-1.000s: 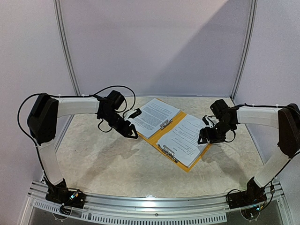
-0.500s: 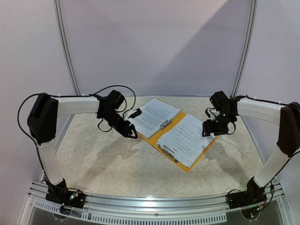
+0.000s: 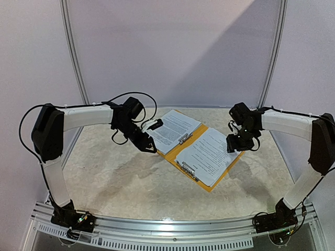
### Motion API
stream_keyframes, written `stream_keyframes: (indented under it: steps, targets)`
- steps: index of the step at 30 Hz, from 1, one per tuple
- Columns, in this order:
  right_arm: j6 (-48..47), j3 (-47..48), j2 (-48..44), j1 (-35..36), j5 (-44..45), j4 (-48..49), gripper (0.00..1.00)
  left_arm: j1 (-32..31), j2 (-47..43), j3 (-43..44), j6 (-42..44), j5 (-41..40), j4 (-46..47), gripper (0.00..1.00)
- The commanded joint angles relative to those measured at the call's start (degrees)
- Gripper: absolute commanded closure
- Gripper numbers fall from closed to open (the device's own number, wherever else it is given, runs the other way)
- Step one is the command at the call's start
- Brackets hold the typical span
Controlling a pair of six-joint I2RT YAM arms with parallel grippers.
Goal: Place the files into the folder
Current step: Place the file in the spring clip on the folder, then close the spring clip on the folder with some files.
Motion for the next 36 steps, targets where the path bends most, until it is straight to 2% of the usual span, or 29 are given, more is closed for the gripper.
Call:
stream_keyframes:
  steps: [1,3,8,12,19,27,36]
  targets:
    - [-1.45,3.79,-1.85,7.27,-3.27,3.46,0.46,-1.51,2.42,2.59,1.51,-0.66,-1.87,0.48]
    - [1.25,5.25,0.19,9.46,-6.25,5.01,0.52,-2.32,3.49,3.5,1.13,-0.31,-2.2,0.5]
    - [4.11,8.65,6.01,16.91,-9.95,10.46,0.6,-4.1,5.29,3.75,0.85,-0.28,-1.92,0.51]
    - [6.49,10.7,10.23,19.87,-9.87,12.63,0.63,-4.73,6.16,3.7,0.71,-0.21,-1.76,0.51]
    - [7.38,12.43,17.22,21.48,-12.21,15.24,0.7,-4.93,6.83,3.2,0.67,-0.01,-1.61,0.51]
    - [7.8,10.41,17.71,21.52,-11.44,15.25,0.8,-4.93,6.93,2.86,0.8,-0.11,-1.58,0.51]
    - [8.26,9.1,17.04,21.96,-12.46,15.35,0.8,-4.94,7.0,3.4,1.1,-0.24,-2.2,0.51]
